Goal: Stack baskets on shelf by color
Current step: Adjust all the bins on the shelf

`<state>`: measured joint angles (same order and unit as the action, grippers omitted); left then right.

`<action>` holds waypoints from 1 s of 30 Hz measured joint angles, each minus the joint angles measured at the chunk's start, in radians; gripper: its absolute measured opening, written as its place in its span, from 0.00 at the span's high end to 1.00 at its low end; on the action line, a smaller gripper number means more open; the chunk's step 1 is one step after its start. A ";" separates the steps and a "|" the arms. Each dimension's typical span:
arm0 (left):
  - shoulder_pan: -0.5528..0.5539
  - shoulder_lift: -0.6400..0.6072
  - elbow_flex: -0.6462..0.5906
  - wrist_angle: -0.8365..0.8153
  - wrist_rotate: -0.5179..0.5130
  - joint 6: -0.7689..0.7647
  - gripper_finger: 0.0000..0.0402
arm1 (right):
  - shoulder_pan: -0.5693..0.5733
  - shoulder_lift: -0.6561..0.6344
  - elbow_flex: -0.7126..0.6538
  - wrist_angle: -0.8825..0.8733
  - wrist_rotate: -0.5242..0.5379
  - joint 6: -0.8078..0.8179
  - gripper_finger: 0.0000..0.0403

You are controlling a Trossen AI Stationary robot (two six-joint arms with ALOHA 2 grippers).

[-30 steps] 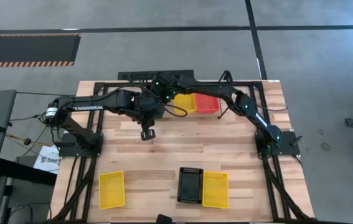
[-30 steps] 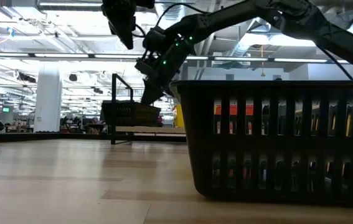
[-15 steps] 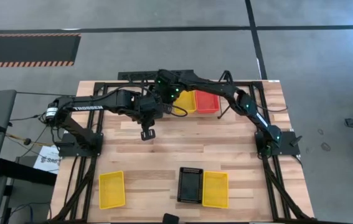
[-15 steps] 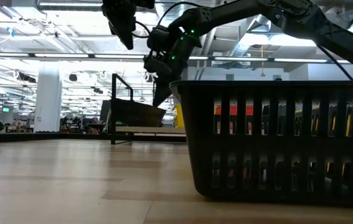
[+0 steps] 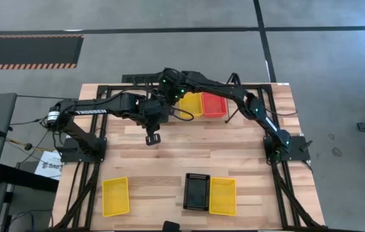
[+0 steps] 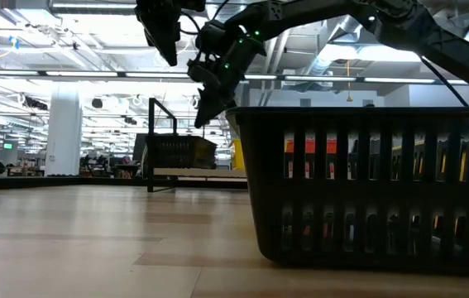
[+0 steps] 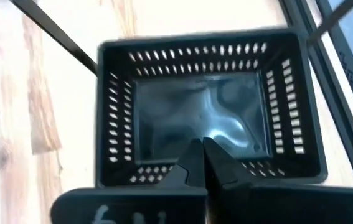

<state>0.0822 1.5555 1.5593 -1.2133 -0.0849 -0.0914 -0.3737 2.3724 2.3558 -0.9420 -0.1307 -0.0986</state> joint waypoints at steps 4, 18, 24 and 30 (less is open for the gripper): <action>0.000 0.000 0.000 0.000 0.000 0.000 1.00 | 0.000 0.003 0.000 -0.004 0.000 -0.003 1.00; 0.000 0.000 0.000 0.000 0.000 -0.008 1.00 | 0.009 0.003 -0.012 0.009 -0.002 0.004 1.00; 0.000 0.000 0.000 0.000 0.000 -0.011 1.00 | 0.017 0.005 -0.026 0.005 -0.003 0.004 1.00; 0.000 0.000 0.000 0.000 0.000 -0.011 1.00 | 0.021 0.005 -0.026 0.011 -0.003 0.017 1.00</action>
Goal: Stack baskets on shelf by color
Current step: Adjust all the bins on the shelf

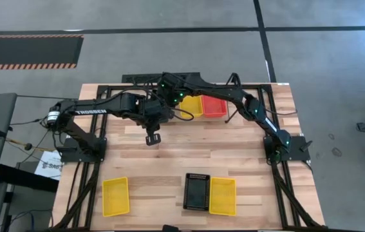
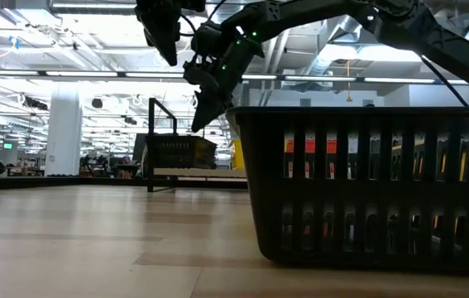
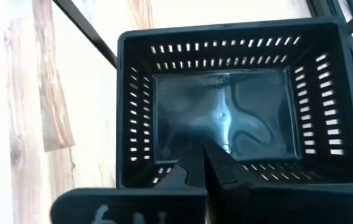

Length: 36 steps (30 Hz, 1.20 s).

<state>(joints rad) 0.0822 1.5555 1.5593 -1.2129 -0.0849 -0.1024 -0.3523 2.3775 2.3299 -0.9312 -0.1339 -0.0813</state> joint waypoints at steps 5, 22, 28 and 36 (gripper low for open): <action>0.000 0.000 0.000 0.000 0.000 0.000 1.00 | 0.001 0.000 0.000 0.010 0.000 0.002 1.00; 0.000 0.000 0.000 0.000 0.000 0.000 1.00 | 0.022 0.017 0.002 0.055 -0.026 0.005 1.00; 0.000 0.000 0.000 -0.002 0.003 -0.008 1.00 | 0.033 0.079 0.001 0.021 -0.049 0.008 1.00; -0.002 0.000 -0.001 -0.005 0.003 -0.008 1.00 | 0.046 0.093 0.001 -0.015 -0.048 -0.021 1.00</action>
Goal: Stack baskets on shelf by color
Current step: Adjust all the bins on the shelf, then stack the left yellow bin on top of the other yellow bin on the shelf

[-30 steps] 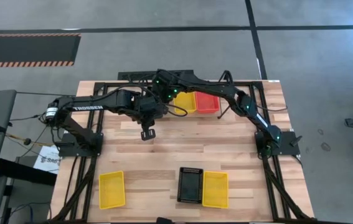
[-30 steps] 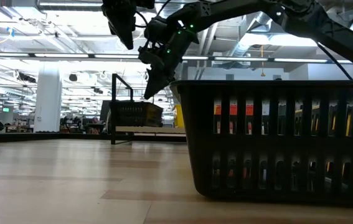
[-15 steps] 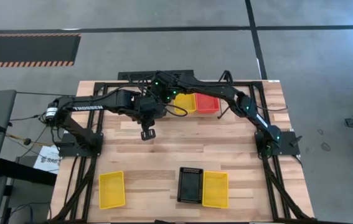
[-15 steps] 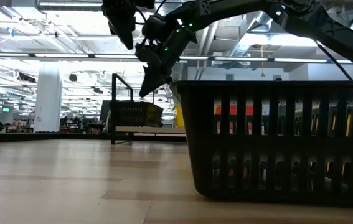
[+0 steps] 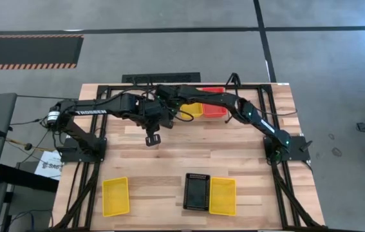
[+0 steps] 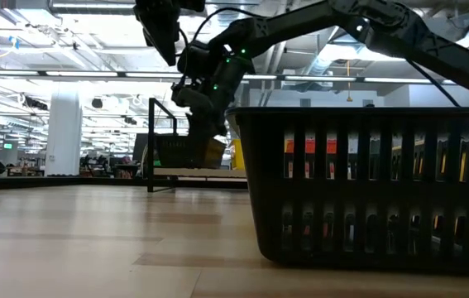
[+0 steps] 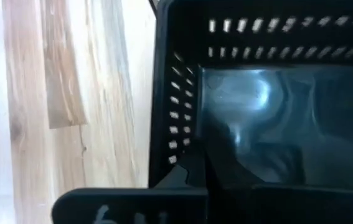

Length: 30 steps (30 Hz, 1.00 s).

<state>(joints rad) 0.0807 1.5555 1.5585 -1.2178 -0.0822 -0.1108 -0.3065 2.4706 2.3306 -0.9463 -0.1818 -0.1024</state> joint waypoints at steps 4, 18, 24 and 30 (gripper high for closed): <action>0.001 -0.001 0.000 0.002 -0.005 0.001 1.00 | -0.015 -0.013 0.020 -0.028 0.005 0.000 1.00; 0.001 0.000 0.000 -0.002 -0.002 0.011 1.00 | -0.037 -0.013 0.023 -0.167 0.089 -0.056 1.00; 0.001 0.000 0.000 -0.002 -0.004 0.012 1.00 | -0.031 -0.043 0.024 -0.075 0.089 -0.020 1.00; 0.001 0.000 0.000 0.001 -0.004 0.012 1.00 | -0.019 -0.071 0.026 -0.025 0.086 -0.026 1.00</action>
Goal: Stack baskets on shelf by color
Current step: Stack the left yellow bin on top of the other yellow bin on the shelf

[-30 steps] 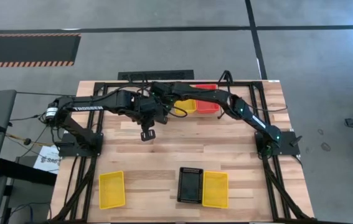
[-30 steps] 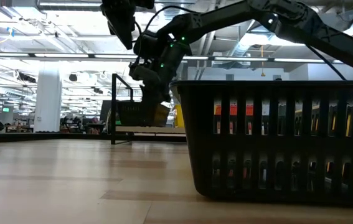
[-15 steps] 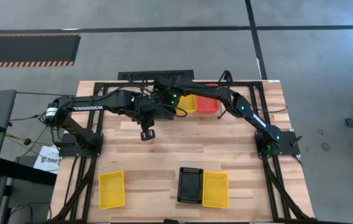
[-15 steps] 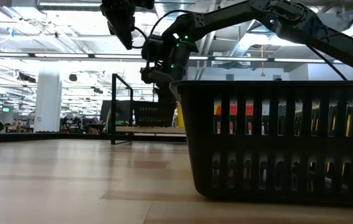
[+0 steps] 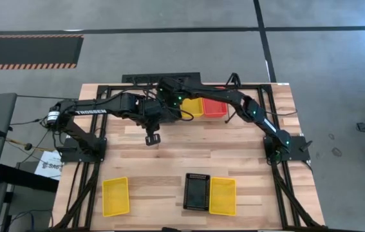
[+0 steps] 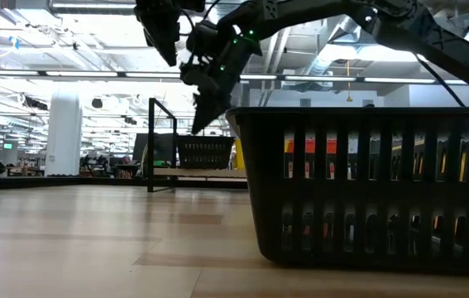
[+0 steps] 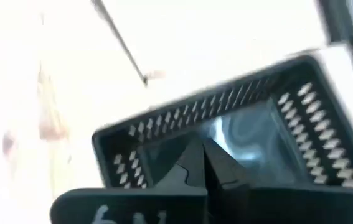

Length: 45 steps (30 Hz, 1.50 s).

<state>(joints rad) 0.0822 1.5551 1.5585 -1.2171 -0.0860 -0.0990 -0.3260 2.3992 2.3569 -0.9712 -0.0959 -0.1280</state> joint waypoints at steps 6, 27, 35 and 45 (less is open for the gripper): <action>0.000 0.000 0.000 0.001 0.001 -0.003 1.00 | -0.034 0.001 0.000 0.033 -0.023 0.015 1.00; 0.000 0.000 0.001 0.001 0.001 -0.022 1.00 | -0.103 0.010 -0.003 0.140 -0.053 0.016 1.00; 0.000 0.000 0.001 0.002 0.001 -0.036 1.00 | -0.101 0.010 -0.003 0.123 -0.115 -0.031 1.00; -0.002 0.000 0.001 -0.003 0.001 -0.072 1.00 | -0.122 0.011 -0.023 0.112 -0.144 0.002 1.00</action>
<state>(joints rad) 0.0804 1.5551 1.5593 -1.2202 -0.0847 -0.1711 -0.4483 2.4099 2.3341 -0.8588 -0.2402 -0.1259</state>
